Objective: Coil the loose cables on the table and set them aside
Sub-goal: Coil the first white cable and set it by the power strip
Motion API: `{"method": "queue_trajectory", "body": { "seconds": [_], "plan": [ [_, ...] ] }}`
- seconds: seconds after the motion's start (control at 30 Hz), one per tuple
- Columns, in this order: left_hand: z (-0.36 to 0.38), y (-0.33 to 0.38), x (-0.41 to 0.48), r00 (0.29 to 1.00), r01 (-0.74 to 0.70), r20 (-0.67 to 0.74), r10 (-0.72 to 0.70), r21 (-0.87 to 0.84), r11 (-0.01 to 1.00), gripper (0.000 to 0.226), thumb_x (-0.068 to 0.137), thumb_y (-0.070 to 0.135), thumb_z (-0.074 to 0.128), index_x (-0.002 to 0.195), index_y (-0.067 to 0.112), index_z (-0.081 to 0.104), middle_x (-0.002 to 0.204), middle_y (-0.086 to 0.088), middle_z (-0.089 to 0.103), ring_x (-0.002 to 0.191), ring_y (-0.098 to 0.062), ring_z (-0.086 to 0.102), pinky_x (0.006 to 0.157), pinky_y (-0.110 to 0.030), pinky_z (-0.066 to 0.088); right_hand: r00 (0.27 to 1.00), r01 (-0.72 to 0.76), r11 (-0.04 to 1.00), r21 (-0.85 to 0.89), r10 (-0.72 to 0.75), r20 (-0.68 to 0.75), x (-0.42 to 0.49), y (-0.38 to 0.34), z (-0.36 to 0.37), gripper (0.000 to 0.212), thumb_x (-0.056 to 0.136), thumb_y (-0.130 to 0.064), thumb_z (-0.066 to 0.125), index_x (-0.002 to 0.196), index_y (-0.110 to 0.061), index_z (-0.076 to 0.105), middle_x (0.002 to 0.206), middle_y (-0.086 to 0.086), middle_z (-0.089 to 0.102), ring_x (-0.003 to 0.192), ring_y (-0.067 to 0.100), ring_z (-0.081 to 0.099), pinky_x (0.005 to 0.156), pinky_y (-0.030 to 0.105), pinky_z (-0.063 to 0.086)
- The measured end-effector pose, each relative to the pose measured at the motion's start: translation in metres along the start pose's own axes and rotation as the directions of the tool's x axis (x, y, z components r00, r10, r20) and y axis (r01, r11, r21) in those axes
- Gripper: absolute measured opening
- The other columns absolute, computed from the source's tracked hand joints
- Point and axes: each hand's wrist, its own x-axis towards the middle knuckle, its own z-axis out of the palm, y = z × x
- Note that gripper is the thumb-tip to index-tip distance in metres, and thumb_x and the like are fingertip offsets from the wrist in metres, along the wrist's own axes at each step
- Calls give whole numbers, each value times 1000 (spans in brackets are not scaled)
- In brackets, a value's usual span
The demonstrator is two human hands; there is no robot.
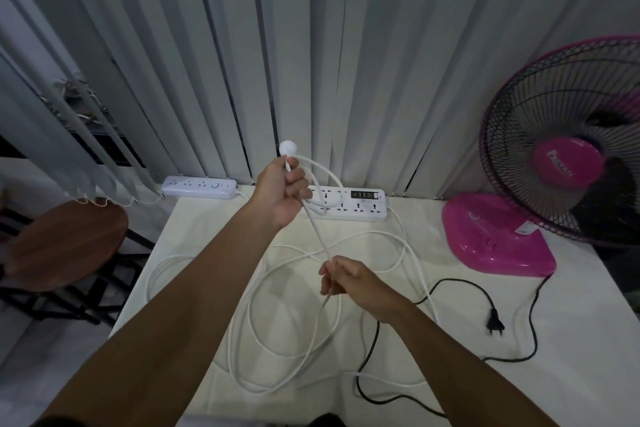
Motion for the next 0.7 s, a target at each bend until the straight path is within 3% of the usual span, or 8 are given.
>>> {"method": "queue_trajectory", "body": {
  "seconds": [0.13, 0.27, 0.33, 0.43, 0.5, 0.6, 0.7],
  "plan": [
    [13, 5, -1, 999, -27, 31, 29, -63, 998, 32, 96, 12, 31, 67, 20, 43, 41, 8, 28, 30, -7, 19, 36, -21, 16, 975, -112, 994, 20, 106, 196, -4, 18, -4, 13, 105, -12, 51, 97, -19, 60, 106, 0, 72, 101, 4, 65, 91, 18, 47],
    [26, 21, -4, 994, -61, 87, 67, -66, 996, 31, 95, 12, 32, 68, 19, 45, 41, 8, 28, 30, -6, 19, 36, -21, 14, 943, -205, 979, 16, 193, 269, -8, 47, 8, 10, 106, -13, 48, 101, -18, 56, 110, 7, 71, 112, 10, 65, 101, 19, 41],
    [29, 29, -7, 989, -72, 126, 72, -12, 997, 32, 97, 14, 32, 68, 19, 46, 41, 8, 28, 30, -7, 18, 35, -21, 15, 956, -266, 958, 107, 248, 157, -9, 57, 13, 10, 106, -15, 48, 110, -11, 56, 98, 8, 72, 98, 16, 69, 98, 27, 43],
    [26, 36, -13, 985, -92, 161, 69, 140, 986, 35, 102, 22, 32, 70, 19, 47, 43, 6, 28, 31, -8, 17, 35, -23, 16, 938, -289, 896, 337, 335, -89, -4, 62, 12, 21, 104, -15, 52, 113, 2, 60, 80, 15, 72, 73, 27, 71, 75, 38, 55],
    [19, 38, -17, 983, -106, 174, 65, 241, 965, 35, 103, 28, 33, 73, 18, 48, 44, 5, 28, 32, -9, 16, 35, -24, 16, 894, -293, 852, 434, 405, -191, -2, 56, 5, 20, 99, -14, 63, 107, 5, 66, 77, 17, 73, 66, 29, 72, 59, 33, 58],
    [7, 37, -23, 981, -140, 182, 66, 434, 890, 35, 103, 32, 36, 76, 16, 50, 46, 2, 28, 33, -11, 17, 38, -24, 17, 821, -247, 807, 536, 468, -327, 5, 41, -8, 20, 89, -14, 76, 92, 4, 70, 72, 16, 71, 52, 19, 67, 40, 21, 45],
    [-5, 28, -27, 986, -134, 159, 44, 616, 776, 35, 102, 36, 38, 81, 15, 56, 48, 0, 34, 36, -13, 20, 40, -25, 21, 763, -108, 763, 637, 474, -439, 18, 13, -28, 17, 87, -7, 76, 79, 3, 65, 61, 13, 63, 40, 11, 53, 33, 15, 34]
  ]
}}
